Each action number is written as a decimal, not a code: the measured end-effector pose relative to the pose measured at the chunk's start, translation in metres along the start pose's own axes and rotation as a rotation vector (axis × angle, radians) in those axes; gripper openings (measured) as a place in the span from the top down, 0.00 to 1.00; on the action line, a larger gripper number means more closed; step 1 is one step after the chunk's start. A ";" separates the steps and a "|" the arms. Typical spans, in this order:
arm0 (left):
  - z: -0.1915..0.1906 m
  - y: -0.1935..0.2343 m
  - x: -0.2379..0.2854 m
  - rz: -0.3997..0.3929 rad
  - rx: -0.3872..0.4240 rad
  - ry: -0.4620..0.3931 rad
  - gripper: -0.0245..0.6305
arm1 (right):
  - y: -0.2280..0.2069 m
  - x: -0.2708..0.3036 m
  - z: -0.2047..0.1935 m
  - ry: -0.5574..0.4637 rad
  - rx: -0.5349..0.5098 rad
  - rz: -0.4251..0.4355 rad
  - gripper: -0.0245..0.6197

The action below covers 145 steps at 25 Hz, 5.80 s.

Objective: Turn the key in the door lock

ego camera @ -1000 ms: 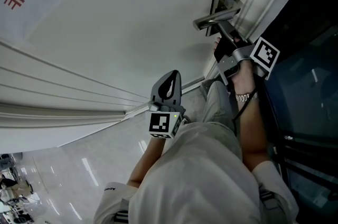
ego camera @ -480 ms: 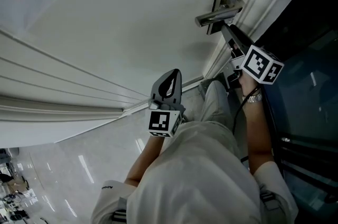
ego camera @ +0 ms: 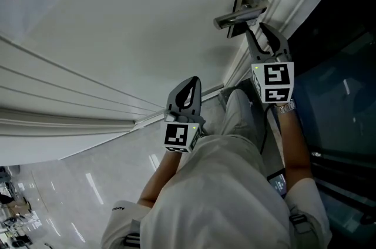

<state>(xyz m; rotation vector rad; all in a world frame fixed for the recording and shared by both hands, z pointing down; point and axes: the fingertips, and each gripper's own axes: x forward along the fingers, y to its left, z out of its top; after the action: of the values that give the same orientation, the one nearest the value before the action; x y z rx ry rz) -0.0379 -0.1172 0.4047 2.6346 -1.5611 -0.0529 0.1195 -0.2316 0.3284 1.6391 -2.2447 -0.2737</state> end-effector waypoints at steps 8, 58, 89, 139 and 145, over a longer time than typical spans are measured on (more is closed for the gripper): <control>0.001 0.005 -0.002 0.014 -0.004 -0.005 0.95 | 0.008 0.003 0.001 0.025 -0.492 -0.084 0.75; 0.007 0.001 -0.002 0.004 -0.004 -0.019 0.95 | 0.010 0.022 0.006 0.046 -0.781 -0.157 0.93; 0.001 0.001 -0.008 0.026 -0.004 -0.010 0.95 | 0.003 0.022 0.011 0.023 -0.132 -0.049 0.95; -0.008 0.005 -0.005 0.010 -0.019 0.018 0.95 | -0.014 0.024 -0.005 -0.065 1.546 0.406 0.95; -0.006 0.005 -0.006 0.015 -0.018 0.008 0.95 | -0.012 0.025 -0.006 -0.082 1.712 0.454 0.95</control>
<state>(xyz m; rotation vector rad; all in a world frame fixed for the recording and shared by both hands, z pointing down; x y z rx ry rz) -0.0449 -0.1137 0.4114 2.6055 -1.5707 -0.0560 0.1258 -0.2590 0.3342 1.3547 -2.8068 2.2058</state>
